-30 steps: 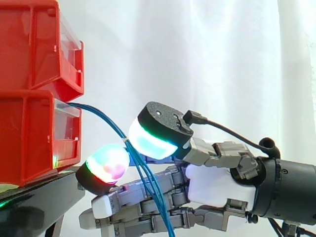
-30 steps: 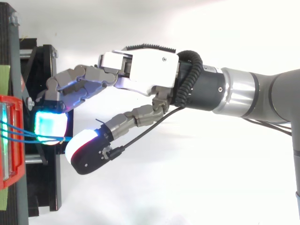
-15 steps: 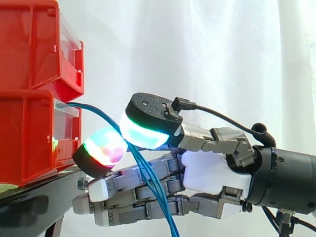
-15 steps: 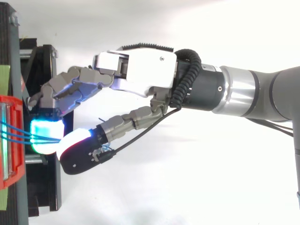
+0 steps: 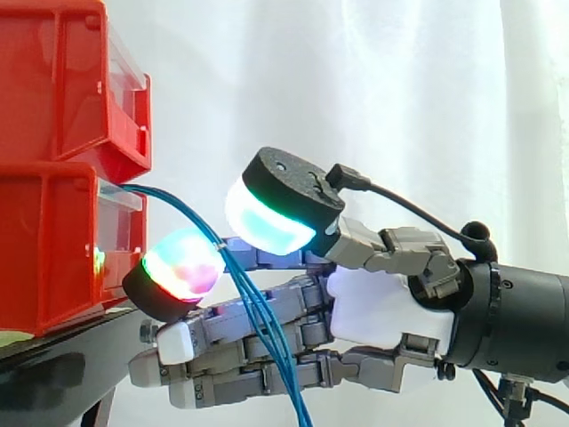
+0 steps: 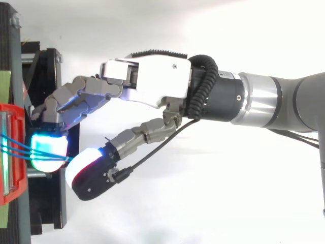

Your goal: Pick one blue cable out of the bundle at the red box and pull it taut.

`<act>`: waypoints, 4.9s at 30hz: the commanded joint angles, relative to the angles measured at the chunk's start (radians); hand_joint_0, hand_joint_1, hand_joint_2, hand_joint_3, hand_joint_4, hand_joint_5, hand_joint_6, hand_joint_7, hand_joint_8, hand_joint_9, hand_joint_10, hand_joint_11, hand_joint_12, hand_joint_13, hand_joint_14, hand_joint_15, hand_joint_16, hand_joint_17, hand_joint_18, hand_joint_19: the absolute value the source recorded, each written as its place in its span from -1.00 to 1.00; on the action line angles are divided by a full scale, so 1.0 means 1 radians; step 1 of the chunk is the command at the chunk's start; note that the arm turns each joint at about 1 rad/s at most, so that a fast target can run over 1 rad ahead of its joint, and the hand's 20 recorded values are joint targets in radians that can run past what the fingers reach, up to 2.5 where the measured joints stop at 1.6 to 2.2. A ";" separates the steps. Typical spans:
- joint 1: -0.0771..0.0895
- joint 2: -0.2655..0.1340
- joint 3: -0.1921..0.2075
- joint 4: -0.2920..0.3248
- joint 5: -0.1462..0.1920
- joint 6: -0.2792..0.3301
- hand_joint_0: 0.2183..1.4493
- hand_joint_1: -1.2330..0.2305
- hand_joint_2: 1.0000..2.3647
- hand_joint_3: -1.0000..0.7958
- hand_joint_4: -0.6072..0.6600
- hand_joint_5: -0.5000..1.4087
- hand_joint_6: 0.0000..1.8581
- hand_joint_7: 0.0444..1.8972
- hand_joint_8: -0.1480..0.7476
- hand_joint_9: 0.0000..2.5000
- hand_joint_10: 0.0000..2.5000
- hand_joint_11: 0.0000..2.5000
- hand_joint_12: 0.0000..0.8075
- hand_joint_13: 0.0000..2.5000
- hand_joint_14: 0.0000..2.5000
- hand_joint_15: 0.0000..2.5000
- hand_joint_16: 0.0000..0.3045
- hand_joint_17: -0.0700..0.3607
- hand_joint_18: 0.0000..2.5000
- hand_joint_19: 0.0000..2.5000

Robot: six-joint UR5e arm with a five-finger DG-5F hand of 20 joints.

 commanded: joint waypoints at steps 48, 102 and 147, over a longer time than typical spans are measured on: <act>0.000 0.025 -0.005 -0.055 -0.014 -0.032 -0.21 -0.57 -1.00 -0.44 0.18 -0.65 -0.01 -0.13 0.22 -0.35 -0.99 -0.43 0.11 -0.61 -0.99 -0.86 -0.62 -0.07 -0.66 -0.89; -0.006 0.082 -0.003 -0.181 -0.012 -0.032 -0.39 -0.29 -0.98 -0.22 0.19 -0.61 -0.03 0.04 0.31 -0.22 -0.99 -0.37 0.17 -0.57 -0.99 -0.86 -0.63 -0.08 -0.63 -0.81; -0.001 0.083 0.015 -0.181 -0.012 -0.037 -0.37 -0.42 -0.98 -0.02 0.17 -0.61 -0.01 0.06 0.35 -0.17 -0.99 -0.29 0.21 -0.52 -0.99 -0.83 -0.59 -0.02 -0.56 -0.82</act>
